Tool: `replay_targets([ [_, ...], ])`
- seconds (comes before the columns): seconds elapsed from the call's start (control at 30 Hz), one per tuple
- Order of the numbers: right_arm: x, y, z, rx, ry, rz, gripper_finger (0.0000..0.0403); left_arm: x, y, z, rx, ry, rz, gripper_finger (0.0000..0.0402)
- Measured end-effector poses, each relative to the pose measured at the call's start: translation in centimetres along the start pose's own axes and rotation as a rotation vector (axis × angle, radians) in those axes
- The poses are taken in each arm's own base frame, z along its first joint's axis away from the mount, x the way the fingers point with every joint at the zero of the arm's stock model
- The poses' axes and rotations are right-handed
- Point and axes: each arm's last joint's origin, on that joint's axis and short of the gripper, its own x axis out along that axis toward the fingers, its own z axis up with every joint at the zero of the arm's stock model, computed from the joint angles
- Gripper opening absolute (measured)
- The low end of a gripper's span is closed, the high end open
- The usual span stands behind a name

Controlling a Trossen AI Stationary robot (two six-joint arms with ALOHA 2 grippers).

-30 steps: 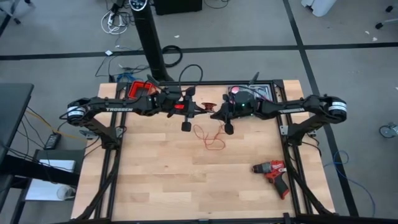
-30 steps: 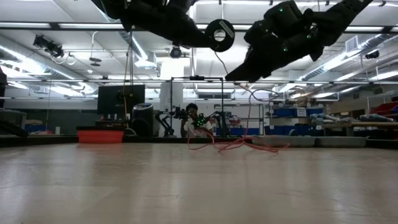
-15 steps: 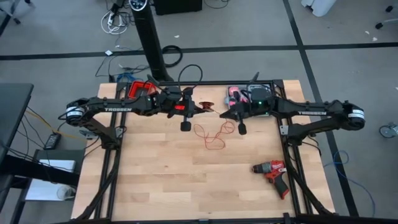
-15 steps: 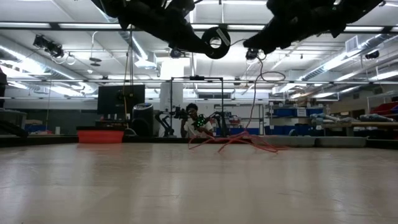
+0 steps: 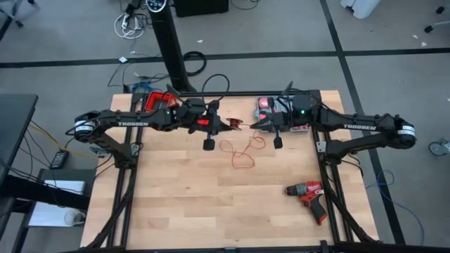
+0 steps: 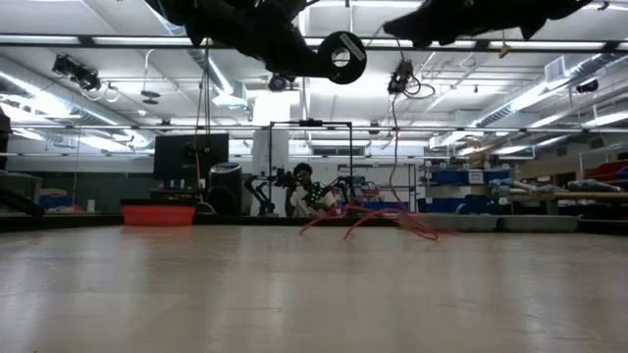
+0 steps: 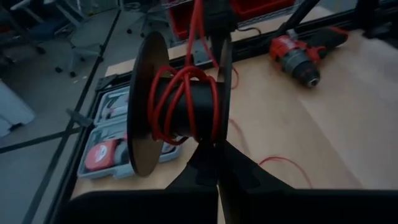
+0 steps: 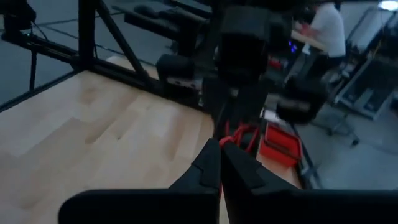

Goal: Coil cords
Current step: Coil the red wire onto the black spool

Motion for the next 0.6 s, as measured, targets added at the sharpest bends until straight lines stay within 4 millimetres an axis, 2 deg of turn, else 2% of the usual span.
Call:
replay_targets([
  [0.17,1.5,-1.0,1.3,-0.093,0.01,0.056,0.0,0.0,-0.3,0.1,-0.057,-0.018,-0.065,0.0001],
  [0.6,6.2,-3.9,2.5,-0.235,-0.025,0.193,0.0001,-0.2,-1.0,0.5,-0.172,-0.115,-0.352,0.0001],
])
